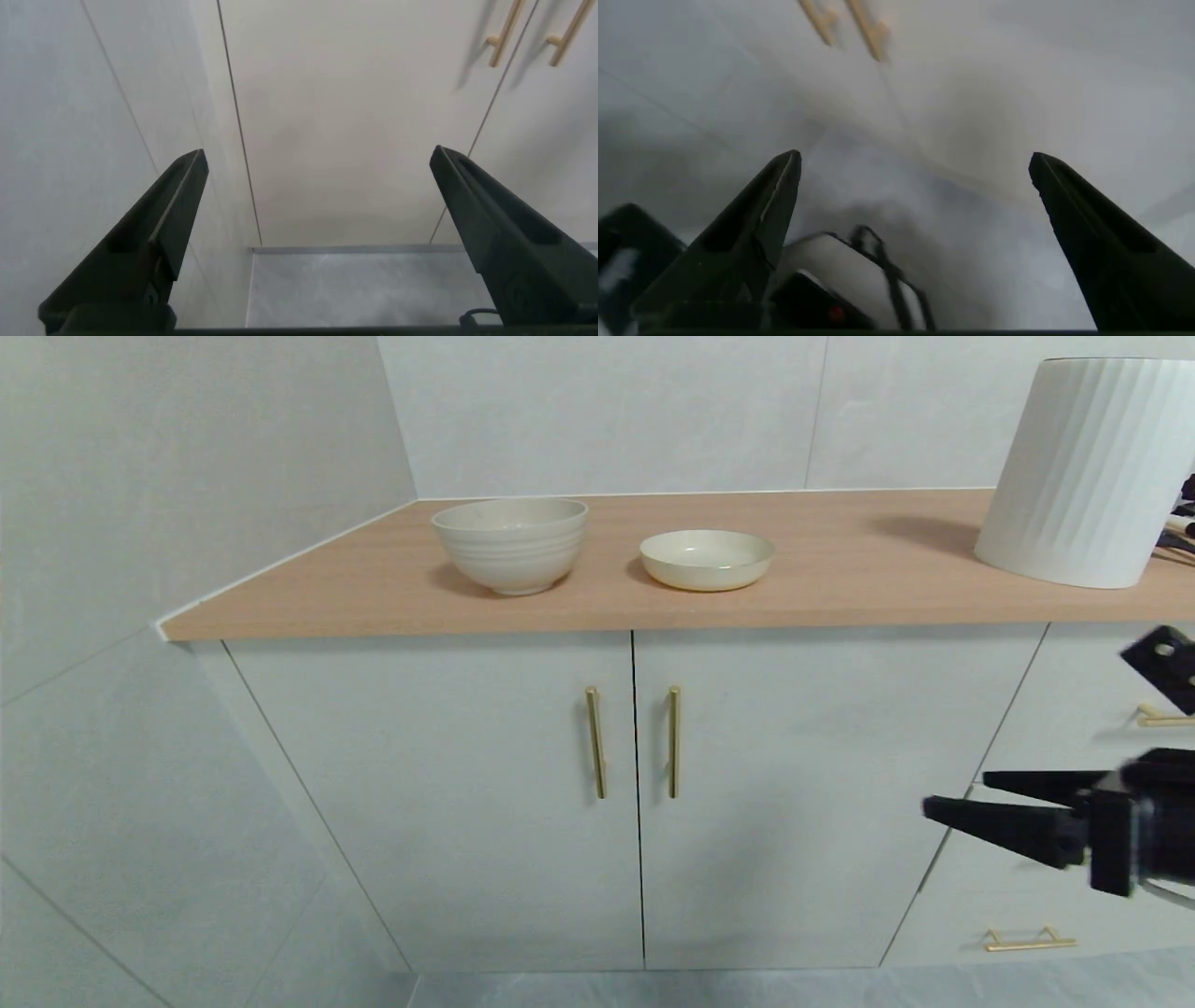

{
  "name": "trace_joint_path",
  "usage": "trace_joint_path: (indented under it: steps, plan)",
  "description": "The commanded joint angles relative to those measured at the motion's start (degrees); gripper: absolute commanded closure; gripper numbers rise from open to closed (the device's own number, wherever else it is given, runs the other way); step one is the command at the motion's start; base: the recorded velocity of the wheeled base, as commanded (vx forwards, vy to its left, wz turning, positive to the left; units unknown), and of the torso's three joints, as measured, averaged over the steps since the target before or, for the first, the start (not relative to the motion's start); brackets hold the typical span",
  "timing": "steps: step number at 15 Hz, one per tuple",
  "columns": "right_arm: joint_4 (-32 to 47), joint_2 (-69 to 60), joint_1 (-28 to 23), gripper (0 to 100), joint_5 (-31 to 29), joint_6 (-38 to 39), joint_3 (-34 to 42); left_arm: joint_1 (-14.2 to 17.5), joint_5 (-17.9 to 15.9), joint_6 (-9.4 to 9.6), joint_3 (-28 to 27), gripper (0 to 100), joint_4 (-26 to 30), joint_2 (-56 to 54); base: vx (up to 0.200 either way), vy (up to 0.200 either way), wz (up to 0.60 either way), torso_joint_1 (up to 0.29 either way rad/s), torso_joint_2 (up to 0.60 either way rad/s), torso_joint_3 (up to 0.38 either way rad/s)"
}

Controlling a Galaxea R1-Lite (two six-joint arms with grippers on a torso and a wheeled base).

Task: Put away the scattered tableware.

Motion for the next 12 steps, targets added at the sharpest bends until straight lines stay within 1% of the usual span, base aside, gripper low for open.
trace_joint_path:
  steps: [1,4,5,7,8,9,12]
  plan:
    - [-2.89,17.16,6.11,0,1.05,2.98,-9.53,0.02,-0.02,-0.01,0.01,0,0.0,0.0,0.0,0.0,0.0,0.0,0.0,0.0]
    - [-4.65,24.98,9.28,0,1.22,5.0,-16.12,0.02,-0.02,-0.01,0.01,0,0.0,0.0,0.0,0.0,0.0,0.0,0.0,0.0]
    - [-5.27,26.3,9.72,0,1.22,5.0,-16.83,0.02,-0.02,-0.01,0.01,0,0.0,0.0,0.0,0.0,0.0,0.0,0.0,0.0]
    - [-8.7,32.54,13.14,0,1.14,5.97,-20.43,0.02,-0.02,-0.01,0.01,0,0.0,0.0,0.0,0.0,0.0,0.0,0.0,0.0]
    - [-10.28,34.12,14.2,0,0.96,7.03,-20.78,0.02,-0.02,-0.01,0.01,0,0.0,0.0,0.0,0.0,0.0,0.0,0.0,0.0]
    - [-14.41,36.4,15.69,0,0.52,9.05,-20.43,0.02,-0.02,-0.01,0.01,0,0.0,0.0,0.0,0.0,0.0,0.0,0.0,0.0]
    - [-22.32,40.53,15.96,0,-2.03,10.72,-19.64,0.02,-0.02,-0.01,0.01,0,0.0,0.0,0.0,0.0,0.0,0.0,0.0,0.0]
